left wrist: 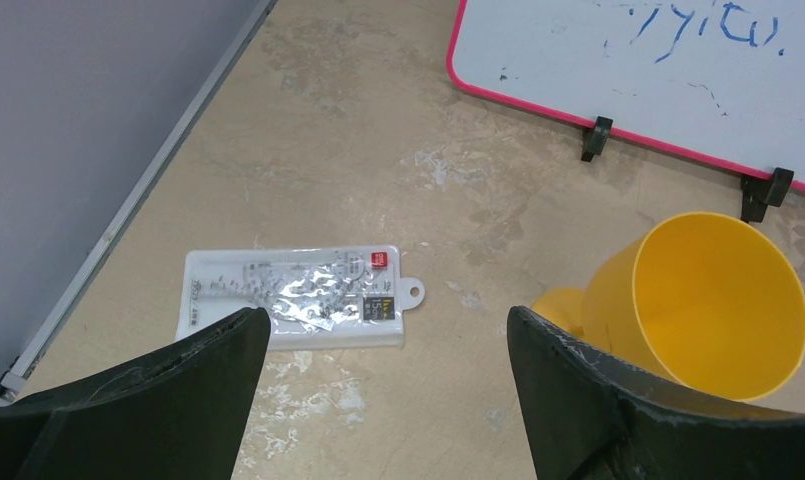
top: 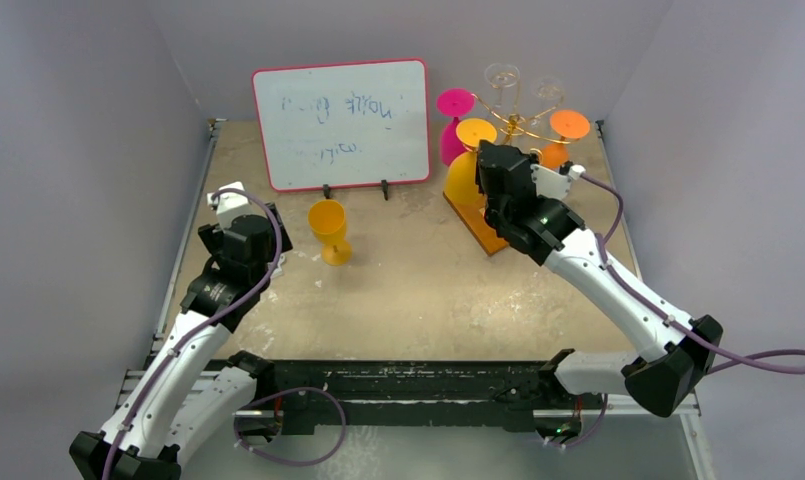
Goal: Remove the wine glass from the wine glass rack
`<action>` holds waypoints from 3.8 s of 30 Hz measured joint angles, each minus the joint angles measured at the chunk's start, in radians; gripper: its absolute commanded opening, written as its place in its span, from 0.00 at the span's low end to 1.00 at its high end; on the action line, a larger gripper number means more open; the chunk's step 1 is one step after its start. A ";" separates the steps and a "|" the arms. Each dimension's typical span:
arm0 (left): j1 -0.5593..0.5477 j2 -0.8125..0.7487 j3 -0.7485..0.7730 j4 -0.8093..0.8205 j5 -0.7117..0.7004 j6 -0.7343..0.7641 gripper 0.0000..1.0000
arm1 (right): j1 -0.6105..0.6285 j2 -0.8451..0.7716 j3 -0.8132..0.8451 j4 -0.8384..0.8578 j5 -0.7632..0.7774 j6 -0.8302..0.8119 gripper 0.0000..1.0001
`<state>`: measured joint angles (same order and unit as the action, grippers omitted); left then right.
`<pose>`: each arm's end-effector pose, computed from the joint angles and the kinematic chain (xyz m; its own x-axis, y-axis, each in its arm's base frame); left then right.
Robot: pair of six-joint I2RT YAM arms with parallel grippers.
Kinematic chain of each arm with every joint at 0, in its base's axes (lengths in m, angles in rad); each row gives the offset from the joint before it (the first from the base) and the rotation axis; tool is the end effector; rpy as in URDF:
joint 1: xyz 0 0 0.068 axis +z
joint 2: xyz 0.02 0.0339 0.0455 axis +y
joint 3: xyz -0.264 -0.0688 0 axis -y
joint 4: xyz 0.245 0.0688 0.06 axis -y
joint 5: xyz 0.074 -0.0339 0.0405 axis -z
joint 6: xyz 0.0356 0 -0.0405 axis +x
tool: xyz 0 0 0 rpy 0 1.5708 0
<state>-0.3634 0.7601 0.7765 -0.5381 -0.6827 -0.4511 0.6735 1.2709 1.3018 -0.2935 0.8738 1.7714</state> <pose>0.1582 -0.0361 0.3088 -0.3166 -0.2415 -0.9173 -0.4150 0.9049 -0.0950 0.2348 0.1524 0.4081 0.2153 0.9766 -0.0026 0.1633 -0.0333 0.9860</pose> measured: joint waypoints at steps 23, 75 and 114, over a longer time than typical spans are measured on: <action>0.000 0.005 -0.004 0.000 0.007 0.000 0.88 | 0.035 0.064 0.117 -0.220 0.083 0.280 0.00; 0.000 0.012 -0.005 -0.001 0.019 0.003 0.88 | 0.053 -0.287 -0.180 0.014 0.003 -0.082 0.00; -0.008 0.137 0.162 0.105 0.998 -0.212 0.83 | 0.053 -0.489 -0.862 0.743 -0.930 -0.851 0.00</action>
<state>-0.3717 0.8967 0.9386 -0.4332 0.3149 -0.6632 0.7265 0.7815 0.4397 0.4500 -0.0563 0.9199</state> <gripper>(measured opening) 0.855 0.008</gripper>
